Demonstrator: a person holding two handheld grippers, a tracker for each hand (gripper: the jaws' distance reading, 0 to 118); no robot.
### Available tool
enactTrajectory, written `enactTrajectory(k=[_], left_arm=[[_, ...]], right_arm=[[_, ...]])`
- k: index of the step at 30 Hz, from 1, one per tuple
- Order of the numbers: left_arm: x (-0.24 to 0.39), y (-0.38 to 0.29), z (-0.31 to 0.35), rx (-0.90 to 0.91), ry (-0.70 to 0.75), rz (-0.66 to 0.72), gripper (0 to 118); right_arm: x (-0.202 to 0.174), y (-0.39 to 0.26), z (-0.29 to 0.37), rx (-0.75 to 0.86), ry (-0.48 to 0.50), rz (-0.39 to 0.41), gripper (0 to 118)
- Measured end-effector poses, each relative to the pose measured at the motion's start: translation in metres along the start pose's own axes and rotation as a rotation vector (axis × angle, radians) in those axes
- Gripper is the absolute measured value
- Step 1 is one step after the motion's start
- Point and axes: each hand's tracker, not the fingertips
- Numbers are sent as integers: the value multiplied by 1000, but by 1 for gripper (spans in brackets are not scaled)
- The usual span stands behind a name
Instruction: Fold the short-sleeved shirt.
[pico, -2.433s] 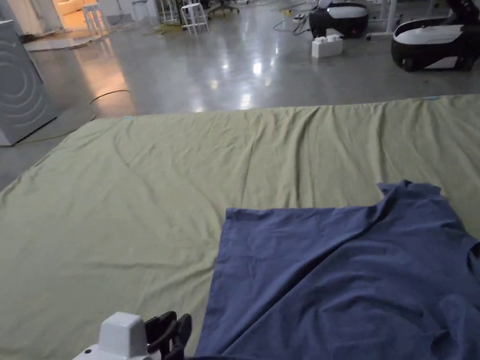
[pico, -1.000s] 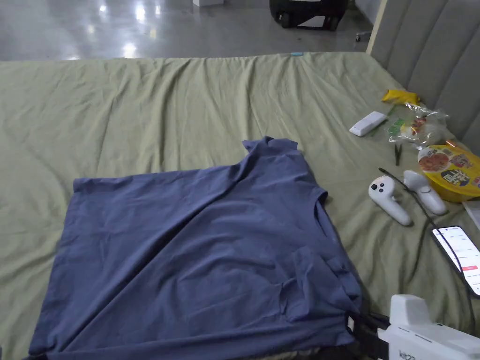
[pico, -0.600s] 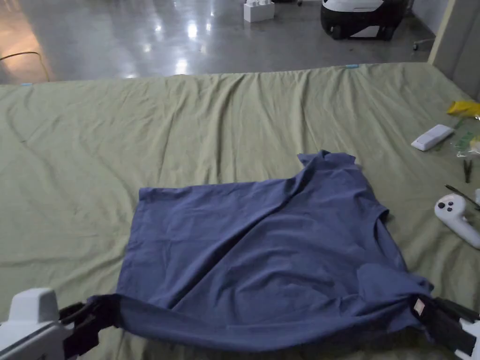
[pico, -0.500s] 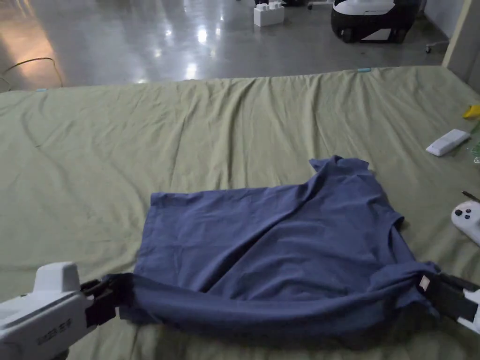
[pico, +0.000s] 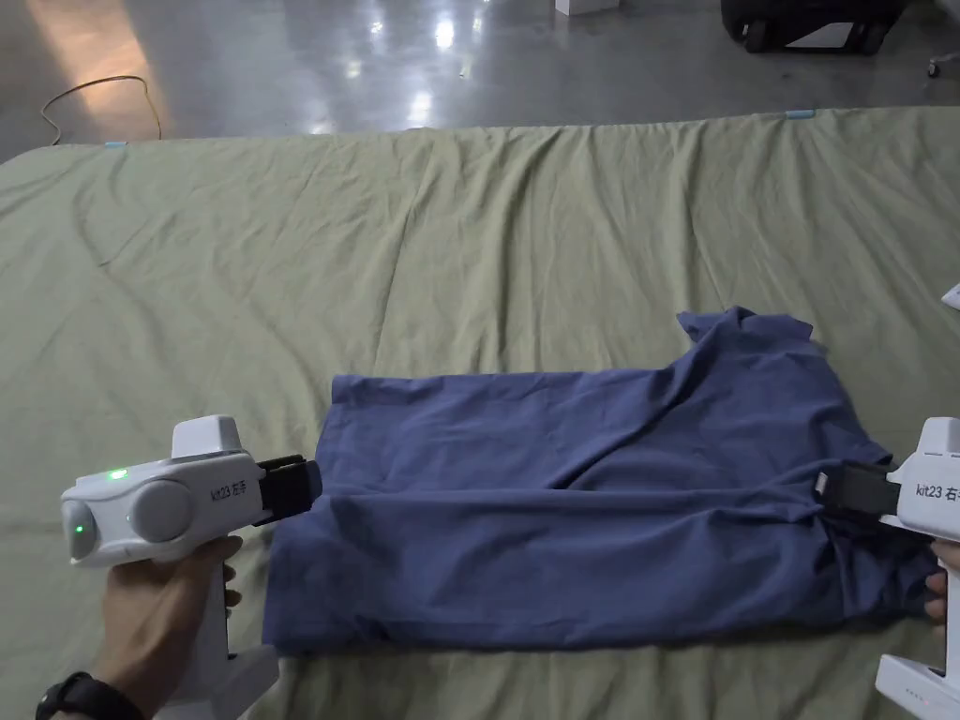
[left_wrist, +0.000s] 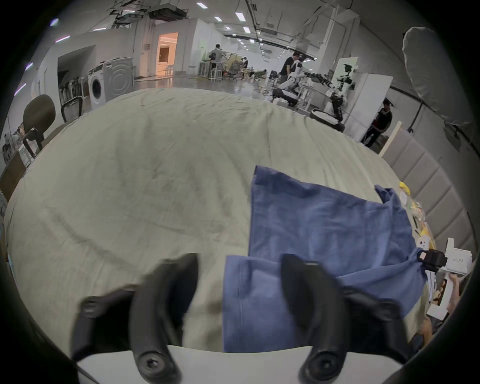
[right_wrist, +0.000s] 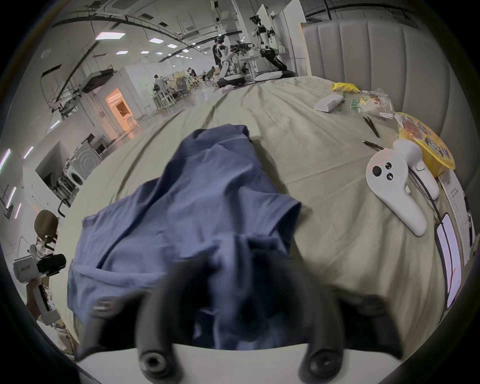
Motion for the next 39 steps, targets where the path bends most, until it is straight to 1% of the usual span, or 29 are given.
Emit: enactTrajectory(k=[1,3,5,7,11,13,14,15,16,17,18,19,20,21,22,23,24,25,26,27,29,31,32,35,36,37,38,39], left_arm=[[-1,0,5,-7,-7,-8,75],[-3,-3,32,58,-63,-60,75],[-1,-8,78,148,-91,-107,75],[2,-17,129,266,-129,-152,75],[16,-47,227,447,-173,-264,75],[24,-69,266,536,-176,-266,74],[27,-80,280,571,-180,-263,74],[31,-93,292,608,-181,-258,74],[36,-101,301,623,-166,-252,70],[35,-109,302,618,-164,-263,62],[40,-118,309,629,-161,-288,48],[44,-126,315,647,-153,-309,23],[49,-133,319,657,-138,-330,23],[55,-139,319,657,-129,-339,18],[58,-144,321,661,-118,-342,11],[57,-147,323,657,-133,-341,8],[58,-148,324,613,-185,-330,0],[59,-148,324,602,-202,-309,0],[58,-149,323,598,-207,-319,0],[59,-150,321,598,-197,-330,0],[61,-151,320,586,-194,-353,0],[58,-148,315,569,-209,-339,0],[54,-146,310,545,-228,-306,0],[25,-138,265,436,-351,-94,0],[16,-135,239,370,-334,-26,0],[10,-132,217,299,-282,15,5],[3,-129,193,231,-250,37,18],[-5,-127,171,189,-261,33,38]], right_arm=[[2,0,5,0,-3,1,77],[7,2,32,77,18,21,74],[11,0,71,170,12,35,74],[12,-6,115,271,56,61,74],[0,-37,201,463,80,79,74],[-11,-58,233,528,120,99,74],[-16,-71,248,555,135,103,71],[-21,-85,261,582,153,112,64],[-27,-94,267,596,168,129,46],[-33,-105,274,589,182,142,25],[-40,-115,281,594,184,159,11],[-46,-124,285,600,178,170,10],[-49,-131,284,599,165,172,10],[-53,-138,286,593,166,166,10],[-55,-144,287,563,185,152,9],[-59,-151,288,565,190,149,5],[-63,-156,287,568,190,167,2],[-67,-157,288,569,170,210,1],[-71,-159,289,566,144,238,0],[-73,-160,289,580,143,247,0],[-75,-158,291,563,176,228,0],[-75,-157,291,577,173,224,0],[-75,-156,292,579,172,225,0],[-70,-155,287,568,188,199,0],[-68,-156,286,555,200,183,0],[-66,-157,282,535,208,170,0],[-62,-158,277,501,215,158,0],[-59,-159,274,478,214,156,0]])
